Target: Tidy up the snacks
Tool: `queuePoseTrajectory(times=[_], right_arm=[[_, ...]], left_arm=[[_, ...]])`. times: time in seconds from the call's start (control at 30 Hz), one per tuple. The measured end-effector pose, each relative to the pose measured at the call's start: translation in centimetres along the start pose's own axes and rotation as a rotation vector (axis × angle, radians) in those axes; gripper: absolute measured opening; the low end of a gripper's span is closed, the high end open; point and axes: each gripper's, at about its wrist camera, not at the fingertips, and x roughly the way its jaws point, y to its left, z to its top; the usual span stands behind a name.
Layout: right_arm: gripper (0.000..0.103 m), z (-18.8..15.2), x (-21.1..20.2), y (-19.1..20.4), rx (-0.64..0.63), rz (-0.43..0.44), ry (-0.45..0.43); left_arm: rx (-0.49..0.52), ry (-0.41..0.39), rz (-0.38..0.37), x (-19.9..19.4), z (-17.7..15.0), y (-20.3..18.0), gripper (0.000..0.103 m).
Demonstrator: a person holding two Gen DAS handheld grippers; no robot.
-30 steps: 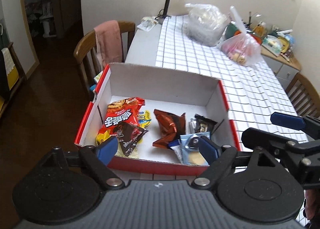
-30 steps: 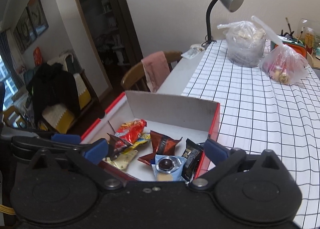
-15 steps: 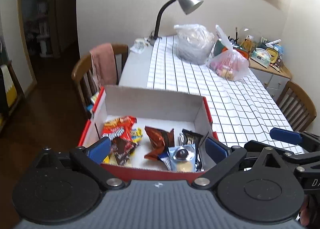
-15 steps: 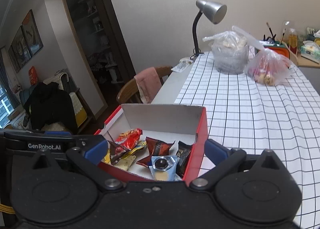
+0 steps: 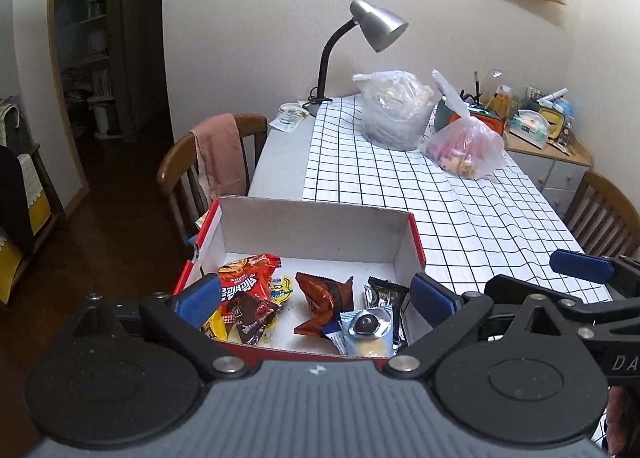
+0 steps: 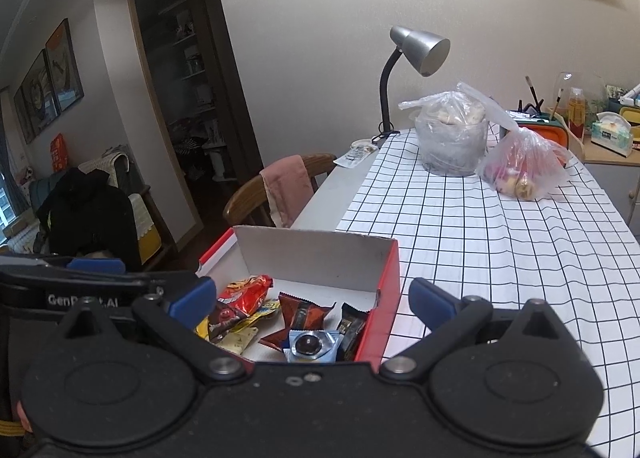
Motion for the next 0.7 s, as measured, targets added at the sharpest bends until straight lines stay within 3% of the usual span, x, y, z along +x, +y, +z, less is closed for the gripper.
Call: queuePoseTrajectory(times=[0.7], right_arm=[[0.103,-0.75,-0.11,-0.08,0.017,-0.021,0.042]], left_arm=[[-0.012,-0.008,0.039,-0.72,-0.78,-0.3,0.101]])
